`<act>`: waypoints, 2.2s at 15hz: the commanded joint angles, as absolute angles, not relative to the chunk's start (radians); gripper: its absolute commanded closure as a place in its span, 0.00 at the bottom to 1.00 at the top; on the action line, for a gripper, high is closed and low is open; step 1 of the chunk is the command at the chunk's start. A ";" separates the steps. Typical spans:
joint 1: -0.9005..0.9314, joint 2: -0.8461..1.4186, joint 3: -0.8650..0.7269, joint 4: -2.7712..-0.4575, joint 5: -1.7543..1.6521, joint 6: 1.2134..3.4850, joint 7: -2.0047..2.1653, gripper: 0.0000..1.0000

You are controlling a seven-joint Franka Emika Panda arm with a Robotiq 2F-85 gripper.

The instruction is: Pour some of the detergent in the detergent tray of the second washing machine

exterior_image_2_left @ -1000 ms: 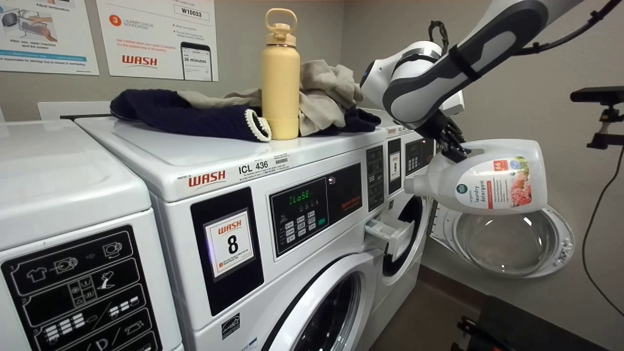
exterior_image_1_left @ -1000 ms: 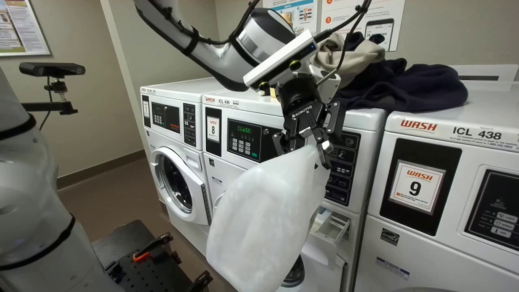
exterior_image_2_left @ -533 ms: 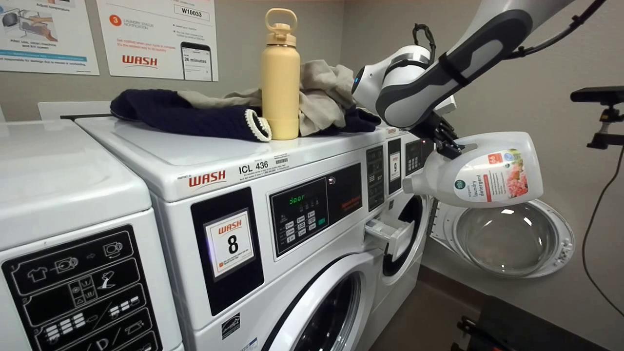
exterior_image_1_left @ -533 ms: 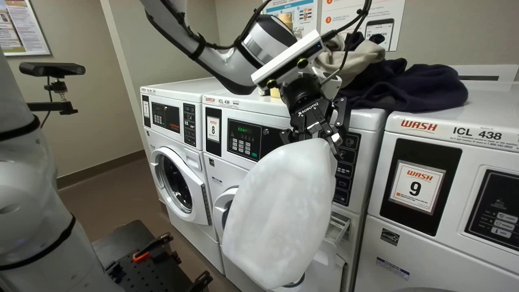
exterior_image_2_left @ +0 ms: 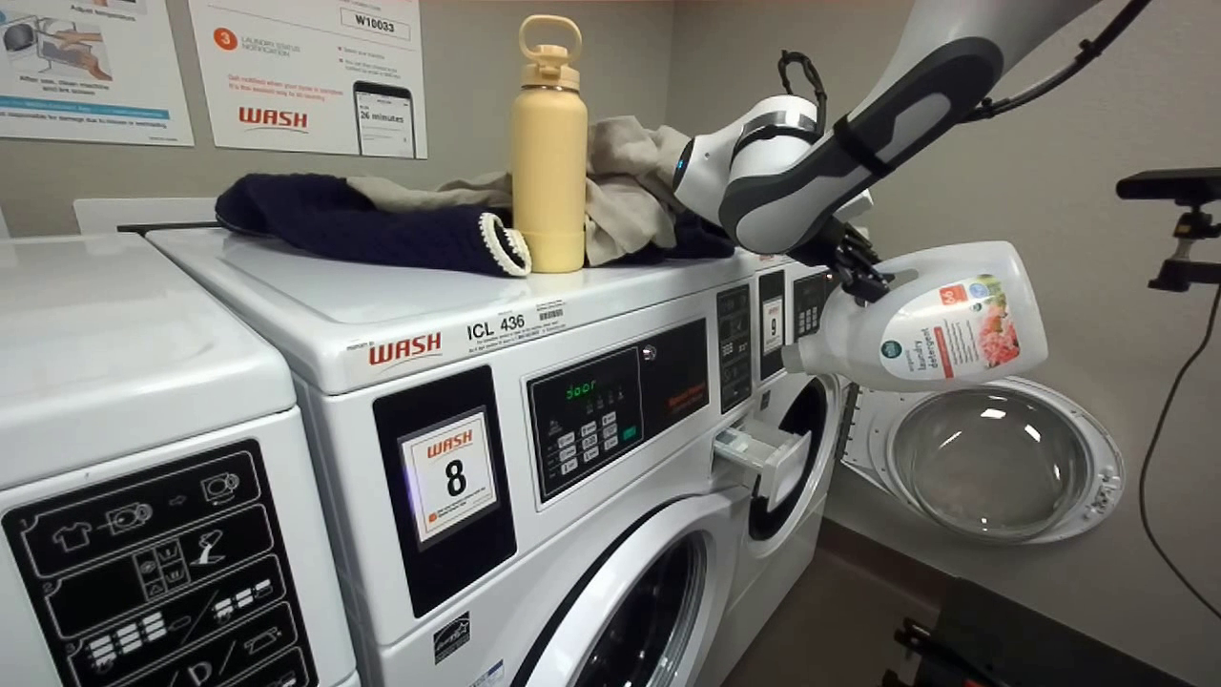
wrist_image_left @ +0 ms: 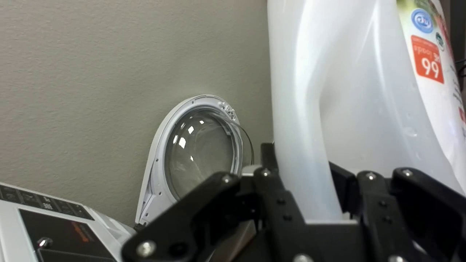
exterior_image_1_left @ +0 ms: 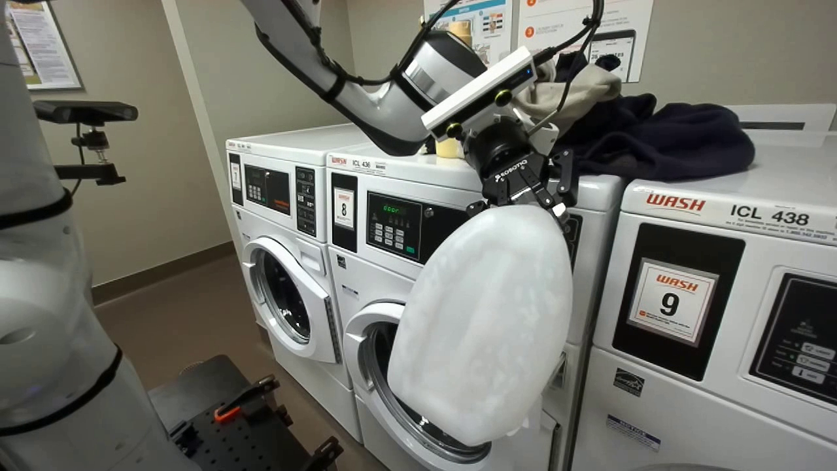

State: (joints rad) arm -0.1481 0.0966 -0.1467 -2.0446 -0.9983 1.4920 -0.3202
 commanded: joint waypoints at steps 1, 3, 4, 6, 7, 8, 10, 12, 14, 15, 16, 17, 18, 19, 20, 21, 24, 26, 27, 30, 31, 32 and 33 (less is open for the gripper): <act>-0.143 0.102 -0.137 -2.003 -1.029 1.406 -0.394 0.91; -0.144 0.107 -0.137 -2.002 -1.032 1.390 -0.401 0.91; -0.144 0.109 -0.136 -2.002 -1.033 1.385 -0.407 0.91; -0.143 0.112 -0.135 -2.002 -1.035 1.378 -0.419 0.91; -0.142 0.115 -0.134 -2.002 -1.035 1.374 -0.427 0.91; -0.142 0.116 -0.133 -2.002 -1.035 1.371 -0.436 0.91; -0.141 0.122 -0.130 -1.997 -1.034 1.364 -0.439 0.91; -0.139 0.129 -0.127 -1.994 -1.034 1.356 -0.455 0.91; -0.135 0.136 -0.123 -1.989 -1.034 1.352 -0.460 0.91; -0.133 0.140 -0.121 -1.986 -1.036 1.349 -0.466 0.91; -0.131 0.143 -0.121 -1.982 -1.037 1.348 -0.468 0.91; -0.128 0.148 -0.119 -1.977 -1.037 1.345 -0.467 0.91; -0.127 0.152 -0.118 -1.974 -1.038 1.343 -0.467 0.91; -0.126 0.157 -0.116 -1.970 -1.042 1.340 -0.467 0.91; -0.126 0.161 -0.114 -1.965 -1.044 1.337 -0.468 0.91; -0.127 0.166 -0.112 -1.961 -1.049 1.332 -0.467 0.91; -0.128 0.179 -0.108 -1.951 -1.062 1.319 -0.476 0.91; -0.128 0.188 -0.107 -1.943 -1.076 1.312 -0.483 0.91; -0.129 0.191 -0.107 -1.941 -1.080 1.312 -0.485 0.90; -0.129 0.200 -0.106 -1.934 -1.088 1.312 -0.493 0.91; -0.128 0.202 -0.105 -1.932 -1.088 1.312 -0.494 0.91; -0.127 0.205 -0.105 -1.932 -1.091 1.307 -0.498 0.91; -0.128 0.206 -0.104 -1.931 -1.090 1.309 -0.496 0.91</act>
